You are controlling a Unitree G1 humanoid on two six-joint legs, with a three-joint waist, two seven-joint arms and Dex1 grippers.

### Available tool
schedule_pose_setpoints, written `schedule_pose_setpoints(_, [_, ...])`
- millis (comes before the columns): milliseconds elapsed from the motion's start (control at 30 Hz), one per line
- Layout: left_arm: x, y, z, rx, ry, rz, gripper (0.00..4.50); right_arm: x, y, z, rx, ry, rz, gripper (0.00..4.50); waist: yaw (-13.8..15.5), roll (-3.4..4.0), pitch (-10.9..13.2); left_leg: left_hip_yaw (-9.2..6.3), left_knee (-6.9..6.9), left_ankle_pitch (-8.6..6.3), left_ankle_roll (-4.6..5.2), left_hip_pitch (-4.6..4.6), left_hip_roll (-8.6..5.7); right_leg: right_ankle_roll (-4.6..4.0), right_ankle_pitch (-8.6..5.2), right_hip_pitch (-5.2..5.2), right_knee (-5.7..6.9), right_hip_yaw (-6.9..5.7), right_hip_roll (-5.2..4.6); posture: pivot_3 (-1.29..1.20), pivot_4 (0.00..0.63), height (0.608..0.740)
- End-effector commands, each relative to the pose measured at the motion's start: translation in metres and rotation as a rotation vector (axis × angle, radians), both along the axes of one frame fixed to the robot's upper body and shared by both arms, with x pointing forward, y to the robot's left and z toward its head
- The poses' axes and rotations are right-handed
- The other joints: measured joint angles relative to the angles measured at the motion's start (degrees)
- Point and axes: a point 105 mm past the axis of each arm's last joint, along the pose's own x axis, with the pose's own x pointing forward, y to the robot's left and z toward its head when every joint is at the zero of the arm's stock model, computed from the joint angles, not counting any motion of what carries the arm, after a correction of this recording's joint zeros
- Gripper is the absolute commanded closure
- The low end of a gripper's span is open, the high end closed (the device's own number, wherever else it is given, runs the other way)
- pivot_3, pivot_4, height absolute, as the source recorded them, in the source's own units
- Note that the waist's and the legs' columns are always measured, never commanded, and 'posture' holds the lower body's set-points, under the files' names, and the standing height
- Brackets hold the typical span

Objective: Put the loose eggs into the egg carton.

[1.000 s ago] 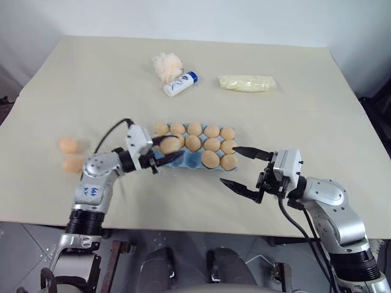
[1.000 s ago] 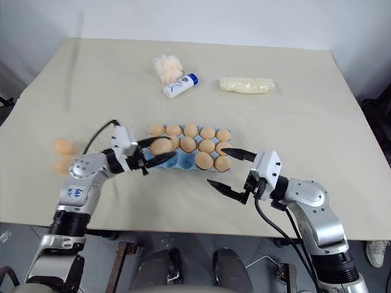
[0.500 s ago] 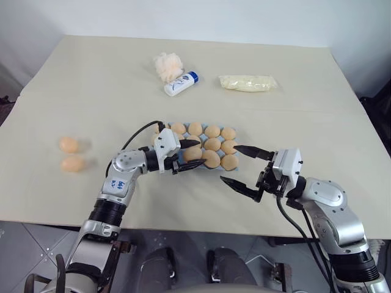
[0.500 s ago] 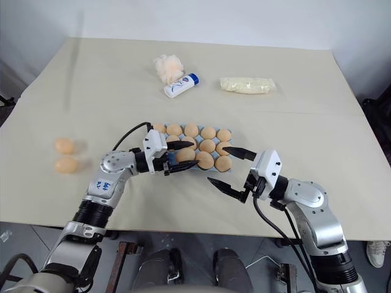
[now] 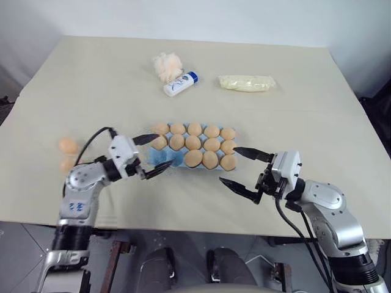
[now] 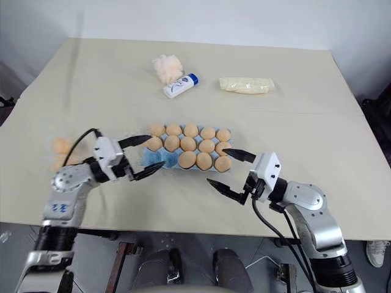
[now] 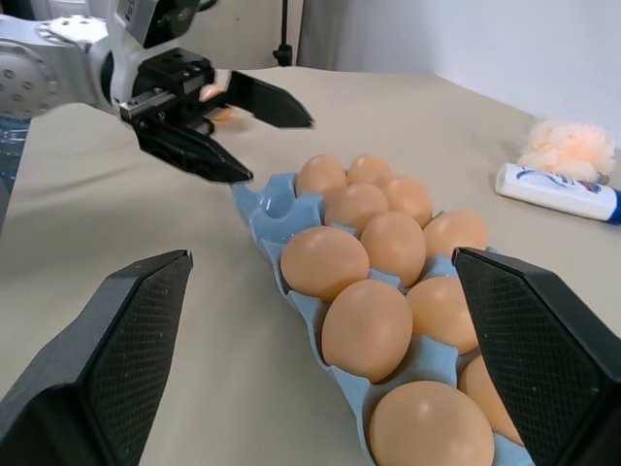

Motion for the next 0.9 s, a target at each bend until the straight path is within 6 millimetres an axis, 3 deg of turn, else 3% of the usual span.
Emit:
schedule_pose_setpoints(33, [-0.017,0.034,-0.002,-0.008,0.018,0.123,0.03,0.000,0.002,0.010,0.018,-0.041,0.034,0.00,-0.5,0.00,0.0,0.00,-0.01,-0.01,0.02,0.02,-0.01,0.00,0.00,0.02,0.00,0.00,-0.01,0.00,0.150,0.740])
schedule_pose_setpoints(200, [-0.038,0.074,0.002,-0.053,-0.032,0.314,0.03,0.003,0.003,0.010,0.001,-0.038,0.076,0.00,-0.4,0.00,0.0,-0.08,-0.16,-0.04,0.00,0.02,-0.02,-0.05,0.02,0.05,-0.16,-0.10,-0.07,0.00,0.150,0.740])
schedule_pose_setpoints(300, [-0.062,0.121,-0.023,0.000,0.003,0.604,0.03,0.005,0.006,0.010,0.000,-0.039,0.099,0.00,-0.8,-0.01,0.0,-0.07,-0.35,-0.05,-0.01,0.05,-0.04,-0.12,0.07,0.10,-0.37,-0.09,-0.10,0.00,0.150,0.740])
schedule_pose_setpoints(333, [-0.068,0.129,-0.028,-0.012,0.016,0.666,0.03,0.005,0.007,0.010,0.002,-0.037,0.103,0.00,-1.2,-0.01,0.0,-0.07,-0.46,-0.05,0.00,0.10,-0.09,-0.12,0.07,0.12,-0.45,-0.09,-0.14,0.00,0.150,0.740])
schedule_pose_setpoints(500, [-0.089,0.118,-0.040,-0.067,0.014,0.697,0.03,0.004,0.008,0.008,0.000,-0.027,0.125,0.00,-1.0,-0.07,0.0,-0.08,-0.74,-0.03,-0.01,0.09,-0.12,-0.11,0.07,0.03,-0.55,-0.13,-0.14,0.00,0.150,0.740])
schedule_pose_setpoints(600, [-0.097,0.121,-0.043,-0.126,0.009,0.773,0.03,0.004,0.008,0.008,-0.004,-0.028,0.131,0.00,-1.0,-0.08,0.0,-0.09,-0.77,-0.04,-0.03,0.08,-0.13,-0.11,0.07,0.05,-0.61,-0.13,-0.13,0.00,0.150,0.740])
schedule_pose_setpoints(767, [-0.096,0.123,-0.042,-0.161,0.005,0.810,0.03,0.006,0.008,0.009,-0.009,-0.030,0.142,0.00,-1.3,-0.09,0.0,-0.08,-0.77,-0.04,0.01,0.11,-0.14,-0.17,0.09,0.08,-0.62,-0.11,-0.14,0.00,0.150,0.740])
schedule_pose_setpoints(900, [-0.085,0.139,-0.023,-0.257,-0.074,0.905,0.03,0.006,0.008,0.008,-0.012,-0.030,0.143,0.00,-1.3,-0.09,0.0,-0.09,-0.79,-0.07,-0.07,0.12,-0.14,-0.23,0.13,0.07,-0.58,-0.14,-0.13,0.00,0.150,0.740])
